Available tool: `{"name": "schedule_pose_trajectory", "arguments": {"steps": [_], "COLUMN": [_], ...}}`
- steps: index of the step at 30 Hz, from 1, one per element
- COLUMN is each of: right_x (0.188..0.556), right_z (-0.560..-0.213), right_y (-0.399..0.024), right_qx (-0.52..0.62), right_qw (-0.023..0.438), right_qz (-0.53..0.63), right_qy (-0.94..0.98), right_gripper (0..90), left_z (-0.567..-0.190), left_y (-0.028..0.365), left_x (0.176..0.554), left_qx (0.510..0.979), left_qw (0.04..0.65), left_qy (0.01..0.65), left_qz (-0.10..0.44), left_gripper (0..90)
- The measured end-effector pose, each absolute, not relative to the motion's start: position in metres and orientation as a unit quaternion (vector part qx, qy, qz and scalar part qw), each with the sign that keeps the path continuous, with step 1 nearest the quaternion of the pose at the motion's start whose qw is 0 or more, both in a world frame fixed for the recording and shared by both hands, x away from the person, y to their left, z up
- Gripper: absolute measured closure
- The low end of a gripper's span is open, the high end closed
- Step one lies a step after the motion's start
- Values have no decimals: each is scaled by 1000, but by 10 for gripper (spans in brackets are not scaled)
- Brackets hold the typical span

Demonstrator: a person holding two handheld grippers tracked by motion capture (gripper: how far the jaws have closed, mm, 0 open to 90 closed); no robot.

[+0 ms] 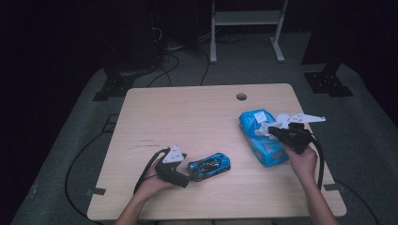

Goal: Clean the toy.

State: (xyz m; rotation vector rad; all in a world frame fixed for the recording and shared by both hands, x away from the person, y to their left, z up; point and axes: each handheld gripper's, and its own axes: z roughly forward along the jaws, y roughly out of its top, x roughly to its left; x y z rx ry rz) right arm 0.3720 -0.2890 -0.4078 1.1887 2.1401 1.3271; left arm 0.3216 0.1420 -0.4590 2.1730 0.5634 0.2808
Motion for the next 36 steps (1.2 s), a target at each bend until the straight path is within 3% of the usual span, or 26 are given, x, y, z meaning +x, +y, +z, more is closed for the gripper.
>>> {"name": "schedule_pose_trajectory", "arguments": {"steps": [8, 12, 17, 20, 31, 34, 36], "right_x": [343, 318, 306, 304, 335, 340, 340], "right_z": [-378, -354, -351, -353, -400, -414, -420], "right_y": [-274, -245, -215, -195, -149, -134, -125], "right_qx": [356, 285, 246, 231, 239, 229, 218], "right_qw": [143, 122, 68, 38, 55, 61, 70], "right_qz": [524, 553, 572, 569, 464, 439, 429], "right_qy": [760, 773, 779, 789, 851, 866, 874], "right_gripper": [872, 870, 870, 869, 860, 834, 754], "left_z": [-459, -459, -459, -459, -459, -459, -459], "left_y": [141, 140, 140, 141, 141, 142, 142], "left_x": [321, 321, 320, 320, 320, 320, 320], "left_qx": [868, 869, 870, 870, 869, 868, 868], "left_qw": [428, 427, 426, 427, 433, 436, 439], "left_qy": [225, 225, 224, 222, 218, 216, 214], "left_qz": [112, 109, 110, 108, 102, 95, 92], "left_gripper": [110, 111, 112, 112, 124, 148, 171]}}
